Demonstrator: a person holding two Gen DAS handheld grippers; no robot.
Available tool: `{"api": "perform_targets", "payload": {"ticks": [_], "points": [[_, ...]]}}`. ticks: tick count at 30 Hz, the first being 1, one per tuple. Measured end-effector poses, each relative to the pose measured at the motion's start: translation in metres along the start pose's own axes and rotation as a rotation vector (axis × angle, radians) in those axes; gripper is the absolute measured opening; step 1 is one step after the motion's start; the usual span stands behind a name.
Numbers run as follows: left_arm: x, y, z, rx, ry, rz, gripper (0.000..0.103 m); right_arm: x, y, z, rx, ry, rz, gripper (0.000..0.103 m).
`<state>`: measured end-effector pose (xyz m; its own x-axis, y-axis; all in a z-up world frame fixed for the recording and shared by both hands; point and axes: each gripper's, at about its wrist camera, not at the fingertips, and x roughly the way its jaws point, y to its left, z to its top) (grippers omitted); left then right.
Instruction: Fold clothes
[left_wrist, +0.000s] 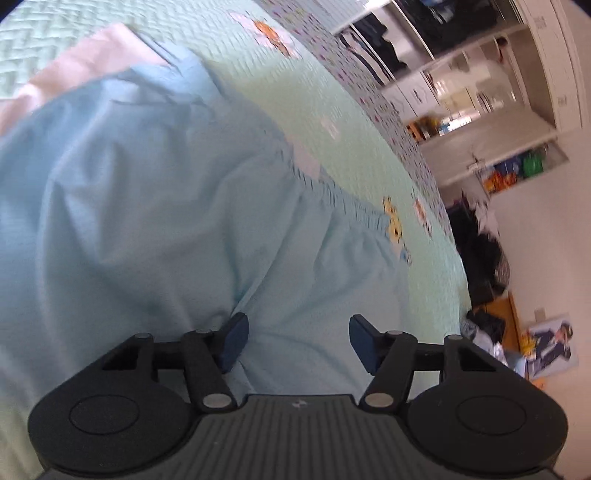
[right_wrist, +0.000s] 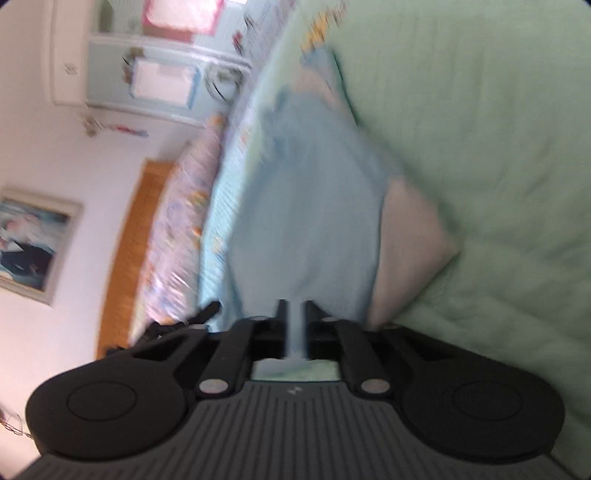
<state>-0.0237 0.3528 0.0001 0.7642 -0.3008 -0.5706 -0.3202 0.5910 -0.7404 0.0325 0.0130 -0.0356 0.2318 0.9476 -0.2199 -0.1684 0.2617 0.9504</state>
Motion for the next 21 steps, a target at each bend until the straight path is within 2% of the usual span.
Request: {"api": "perform_targets", "payload": {"ticks": [2,3,5,6,8,10,11,12,15,18,21], "points": [[-0.01,-0.008,-0.002,0.029,-0.023,-0.021,0.078,-0.02,-0.01,0.008,0.018,-0.029,-0.018,0.048],[-0.008,-0.009,-0.004,0.051,-0.018,-0.008,0.08,-0.03,-0.015,0.012,0.028,-0.044,-0.027,0.053],[0.0,-0.005,-0.006,0.062,0.001,0.038,0.079,-0.051,-0.025,0.019,0.046,-0.073,-0.044,0.058],[0.004,0.0,-0.006,0.049,0.003,0.045,0.075,-0.057,-0.033,0.022,0.054,-0.076,-0.068,0.056],[0.006,0.008,-0.005,0.023,-0.002,0.052,0.072,-0.064,-0.051,0.024,0.077,-0.076,-0.136,0.004],[-0.005,0.011,-0.004,0.003,-0.026,0.045,0.072,-0.08,-0.051,0.018,0.094,-0.12,-0.114,0.011],[-0.011,0.013,-0.004,-0.007,-0.039,0.041,0.073,-0.091,-0.05,0.016,0.093,-0.146,-0.098,0.025],[-0.018,0.015,-0.006,-0.017,-0.051,0.03,0.074,-0.102,-0.05,0.015,0.084,-0.174,-0.093,0.034],[-0.04,0.026,-0.017,-0.062,-0.092,-0.021,0.076,-0.125,-0.051,0.007,0.073,-0.224,-0.106,0.041],[-0.065,0.049,-0.032,-0.156,-0.149,-0.085,0.08,-0.13,-0.051,-0.006,0.071,-0.253,-0.139,0.041],[-0.079,0.068,-0.047,-0.233,-0.161,-0.139,0.081,-0.124,-0.045,-0.018,0.059,-0.267,-0.171,0.041]]}}
